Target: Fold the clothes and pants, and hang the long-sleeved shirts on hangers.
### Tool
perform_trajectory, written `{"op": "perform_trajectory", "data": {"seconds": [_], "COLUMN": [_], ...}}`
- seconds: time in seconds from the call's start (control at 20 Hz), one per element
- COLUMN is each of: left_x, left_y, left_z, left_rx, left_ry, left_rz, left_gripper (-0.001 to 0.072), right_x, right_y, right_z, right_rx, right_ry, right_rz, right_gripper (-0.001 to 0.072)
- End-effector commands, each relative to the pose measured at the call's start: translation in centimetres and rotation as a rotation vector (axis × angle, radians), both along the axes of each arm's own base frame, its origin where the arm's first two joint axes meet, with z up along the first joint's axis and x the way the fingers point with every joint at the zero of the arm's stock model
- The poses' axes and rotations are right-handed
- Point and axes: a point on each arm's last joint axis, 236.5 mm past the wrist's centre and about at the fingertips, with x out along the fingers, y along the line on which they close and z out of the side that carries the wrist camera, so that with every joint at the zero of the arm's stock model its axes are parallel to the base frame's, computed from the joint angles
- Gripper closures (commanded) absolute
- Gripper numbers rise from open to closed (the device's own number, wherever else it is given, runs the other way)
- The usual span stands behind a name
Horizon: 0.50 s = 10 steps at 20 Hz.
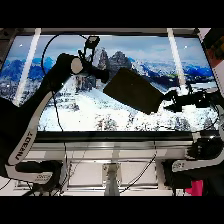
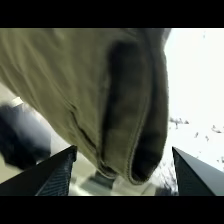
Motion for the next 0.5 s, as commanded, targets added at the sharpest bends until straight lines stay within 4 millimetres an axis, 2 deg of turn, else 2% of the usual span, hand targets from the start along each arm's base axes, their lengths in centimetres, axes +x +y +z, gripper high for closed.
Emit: {"op": "perform_trajectory", "data": {"seconds": [0.0, 0.15, 0.4, 0.45], "left_x": [-2.0, -2.7, -3.9, -4.0], "left_y": [0.9, -0.3, -2.1, -2.2], "left_z": [-0.7, -0.7, -1.0, -1.1], "left_rx": [0.077, 0.079, 0.082, 0.083], "left_ry": [0.058, 0.057, 0.06, 0.063], "left_rz": [-0.044, -0.071, -0.115, -0.117], "left_gripper": [0.0032, 0.0033, 0.0033, 0.0034], "right_x": [-0.7, 1.7, 4.5, 4.9], "right_y": [1.2, 2.8, 5.2, 5.5], "right_z": [-1.5, -2.0, -5.1, -5.3], "right_rx": [0.072, 0.085, 0.008, -0.015], "right_ry": [0.057, 0.027, 0.064, 0.049], "right_rz": [0.075, 0.102, 0.051, 0.053], "right_gripper": [0.0026, 0.0026, 0.0034, 0.0102]}}
